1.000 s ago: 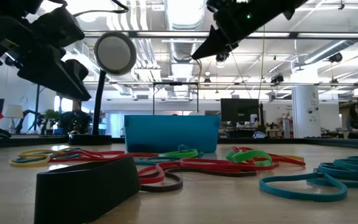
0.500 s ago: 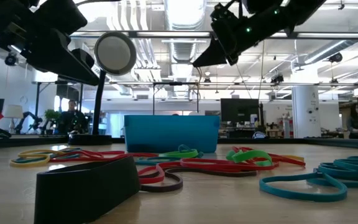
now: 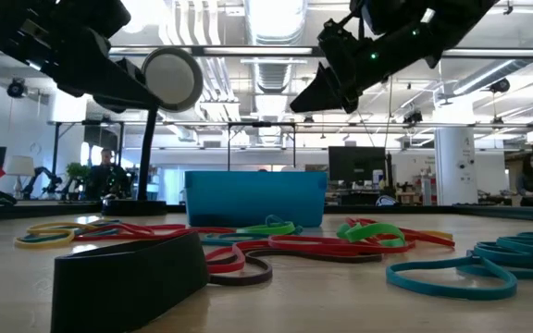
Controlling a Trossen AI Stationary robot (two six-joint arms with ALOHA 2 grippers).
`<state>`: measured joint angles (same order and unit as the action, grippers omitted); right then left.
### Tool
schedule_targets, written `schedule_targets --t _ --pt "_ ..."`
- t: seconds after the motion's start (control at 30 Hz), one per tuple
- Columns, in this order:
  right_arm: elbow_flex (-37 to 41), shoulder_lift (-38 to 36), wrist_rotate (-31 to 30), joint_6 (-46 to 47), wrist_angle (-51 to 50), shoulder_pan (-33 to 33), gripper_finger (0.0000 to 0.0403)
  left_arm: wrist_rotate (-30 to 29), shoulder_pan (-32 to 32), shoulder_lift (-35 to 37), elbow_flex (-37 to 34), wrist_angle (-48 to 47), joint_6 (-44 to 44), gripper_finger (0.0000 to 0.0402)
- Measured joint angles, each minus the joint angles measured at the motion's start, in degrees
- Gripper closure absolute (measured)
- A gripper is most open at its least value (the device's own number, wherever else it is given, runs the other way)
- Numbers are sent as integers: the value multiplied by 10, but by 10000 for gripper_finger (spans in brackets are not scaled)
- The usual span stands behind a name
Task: Pick and place rubber bands into bin
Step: Put the yellow rubber band into the blue bin
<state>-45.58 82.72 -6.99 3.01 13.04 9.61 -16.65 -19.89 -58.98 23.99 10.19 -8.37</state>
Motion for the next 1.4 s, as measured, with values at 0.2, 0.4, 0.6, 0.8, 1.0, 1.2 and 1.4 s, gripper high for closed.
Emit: schedule_targets --t 0.2,0.4,0.6,0.8,1.0,1.2,1.4 --pt "0 22 0 -2 21 2 307 -10 0 0 -1 9 0 290" --pt "0 48 53 0 15 0 286 -2 0 -1 -3 11 0 290" --pt "0 51 165 -16 -22 -30 271 43 -1 -37 -6 -25 -8 290" --pt "0 44 165 -29 -52 -90 270 50 0 -78 -3 -93 -33 290" --pt "0 44 160 -1 -53 -137 277 22 0 -111 -3 -111 -33 290" --pt "0 44 160 42 -52 -167 280 -77 3 -122 -3 -109 -29 290" --pt "0 44 159 61 -52 -186 280 -45 25 -122 -3 -105 -34 290"
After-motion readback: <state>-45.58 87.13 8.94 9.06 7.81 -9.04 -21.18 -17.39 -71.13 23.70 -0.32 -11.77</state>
